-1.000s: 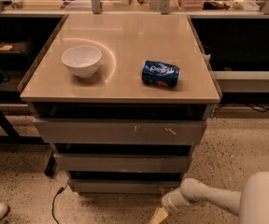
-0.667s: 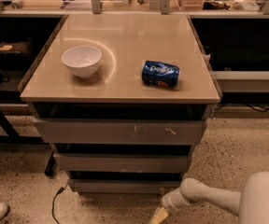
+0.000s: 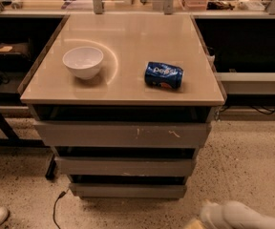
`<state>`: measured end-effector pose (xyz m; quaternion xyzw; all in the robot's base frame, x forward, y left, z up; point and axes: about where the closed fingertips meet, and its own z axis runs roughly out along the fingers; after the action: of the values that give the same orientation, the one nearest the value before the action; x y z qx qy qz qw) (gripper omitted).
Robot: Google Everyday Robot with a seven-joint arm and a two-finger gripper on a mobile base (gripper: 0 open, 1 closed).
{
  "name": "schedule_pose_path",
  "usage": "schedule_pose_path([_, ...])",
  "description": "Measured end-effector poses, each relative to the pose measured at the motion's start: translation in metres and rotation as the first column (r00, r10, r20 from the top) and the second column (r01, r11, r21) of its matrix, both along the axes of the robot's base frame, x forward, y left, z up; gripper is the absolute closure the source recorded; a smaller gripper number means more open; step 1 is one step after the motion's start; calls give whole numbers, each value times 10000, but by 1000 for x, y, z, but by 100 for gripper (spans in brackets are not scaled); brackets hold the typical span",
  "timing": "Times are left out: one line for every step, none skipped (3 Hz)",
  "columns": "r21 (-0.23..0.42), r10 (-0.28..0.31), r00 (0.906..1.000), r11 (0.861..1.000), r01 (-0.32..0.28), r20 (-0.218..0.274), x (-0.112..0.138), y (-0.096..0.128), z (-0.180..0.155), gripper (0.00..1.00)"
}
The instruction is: Close bottom drawer
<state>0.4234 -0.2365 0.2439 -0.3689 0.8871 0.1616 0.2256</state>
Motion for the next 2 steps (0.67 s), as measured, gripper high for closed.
schedule_pose_path([-917, -3594, 9328, 9283, 3604, 276, -74, -127, 50, 0])
schedule_pose_path([-1072, -6956, 7119, 7038, 7023, 969, -168, -215, 116, 0])
